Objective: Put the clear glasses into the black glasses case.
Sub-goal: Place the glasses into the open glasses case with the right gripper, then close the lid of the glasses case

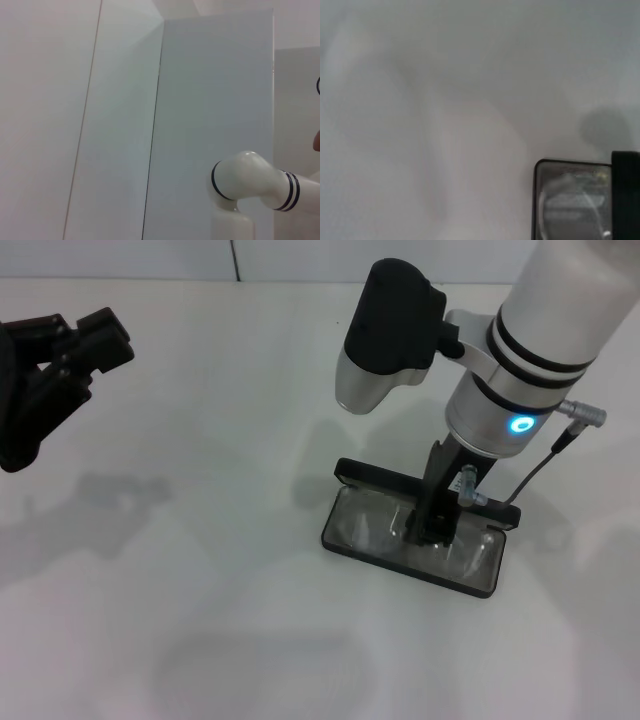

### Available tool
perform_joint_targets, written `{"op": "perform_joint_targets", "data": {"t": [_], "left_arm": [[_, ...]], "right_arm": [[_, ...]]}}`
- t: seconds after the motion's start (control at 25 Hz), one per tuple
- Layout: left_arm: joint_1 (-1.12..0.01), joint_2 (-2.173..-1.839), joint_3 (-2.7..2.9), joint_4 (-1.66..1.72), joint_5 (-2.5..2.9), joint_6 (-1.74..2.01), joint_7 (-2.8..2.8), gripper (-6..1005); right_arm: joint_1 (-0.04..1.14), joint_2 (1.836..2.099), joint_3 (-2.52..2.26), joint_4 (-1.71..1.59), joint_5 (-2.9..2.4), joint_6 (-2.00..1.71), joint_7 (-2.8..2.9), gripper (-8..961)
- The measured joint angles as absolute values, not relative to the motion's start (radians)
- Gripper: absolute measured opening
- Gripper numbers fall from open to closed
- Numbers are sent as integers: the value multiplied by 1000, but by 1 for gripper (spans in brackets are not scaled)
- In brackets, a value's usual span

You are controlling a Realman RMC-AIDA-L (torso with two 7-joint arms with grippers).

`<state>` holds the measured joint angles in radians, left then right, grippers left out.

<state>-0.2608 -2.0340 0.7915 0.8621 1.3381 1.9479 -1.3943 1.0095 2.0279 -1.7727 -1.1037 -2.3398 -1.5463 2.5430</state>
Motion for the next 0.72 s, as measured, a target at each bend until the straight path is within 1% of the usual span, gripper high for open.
{"op": "perform_joint_targets", "data": {"t": [0.4,0.56,0.72], "left_arm": [[-259,-2032,792,862,1331,1949,-1394,122],[-259,-2031,791,862,1329,1950,-1395,123],[-261,-2029,789,862,1323,1950,-1400,123]], "right_arm": [[996,2028,-1762,-1184,-2340,-1582,2557,112],[954,2026,-1735,-1269,-2340,-1591,2552,114],[874,2024,-1677,-1384,-2330,-1613,2524,118]]}}
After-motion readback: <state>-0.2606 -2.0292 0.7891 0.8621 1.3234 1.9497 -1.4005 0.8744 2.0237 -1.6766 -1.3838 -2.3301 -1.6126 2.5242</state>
